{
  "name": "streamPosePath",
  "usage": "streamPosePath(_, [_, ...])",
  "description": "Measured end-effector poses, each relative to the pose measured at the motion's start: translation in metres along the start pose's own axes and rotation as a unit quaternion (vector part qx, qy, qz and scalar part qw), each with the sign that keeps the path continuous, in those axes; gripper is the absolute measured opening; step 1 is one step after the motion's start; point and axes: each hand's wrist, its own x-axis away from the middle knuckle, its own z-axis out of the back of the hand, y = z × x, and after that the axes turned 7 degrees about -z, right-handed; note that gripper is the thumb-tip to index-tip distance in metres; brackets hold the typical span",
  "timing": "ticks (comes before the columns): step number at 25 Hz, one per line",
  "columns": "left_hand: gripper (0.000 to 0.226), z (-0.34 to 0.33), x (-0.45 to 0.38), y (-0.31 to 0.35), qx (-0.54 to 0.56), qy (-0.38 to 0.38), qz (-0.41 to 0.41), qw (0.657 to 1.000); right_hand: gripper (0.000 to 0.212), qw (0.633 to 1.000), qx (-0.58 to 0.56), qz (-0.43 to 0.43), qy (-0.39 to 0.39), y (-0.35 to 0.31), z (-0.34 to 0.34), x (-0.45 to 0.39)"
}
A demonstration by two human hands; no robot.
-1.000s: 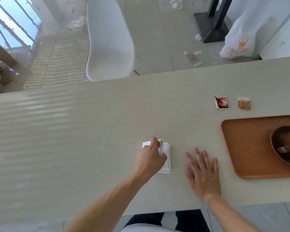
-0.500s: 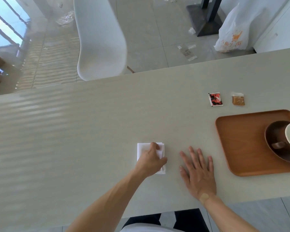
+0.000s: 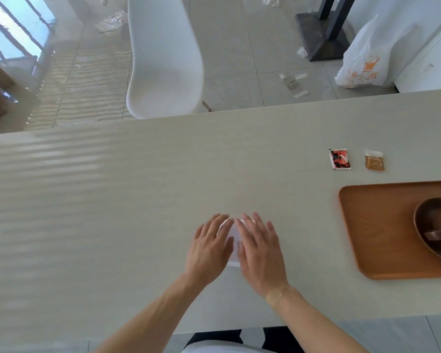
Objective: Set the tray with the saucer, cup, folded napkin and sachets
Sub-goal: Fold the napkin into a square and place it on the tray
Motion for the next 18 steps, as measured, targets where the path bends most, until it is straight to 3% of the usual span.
streamPosePath(4, [0.056, -0.018, 0.006, -0.002, -0.043, -0.107, -0.006, 0.993, 0.055, 0.991, 0.102, -0.008, -0.087, 0.009, -0.015, -0.008])
streamPosePath(7, [0.060, -0.024, 0.008, -0.005, -0.054, -0.146, 0.014, 0.988, 0.060, 0.983, 0.130, -0.013, -0.127, 0.029, -0.023, -0.005])
streamPosePath(18, [0.065, -0.019, 0.004, -0.002, -0.095, -0.218, 0.021, 0.971, 0.063, 0.974, 0.171, -0.026, -0.146, 0.025, -0.018, -0.008])
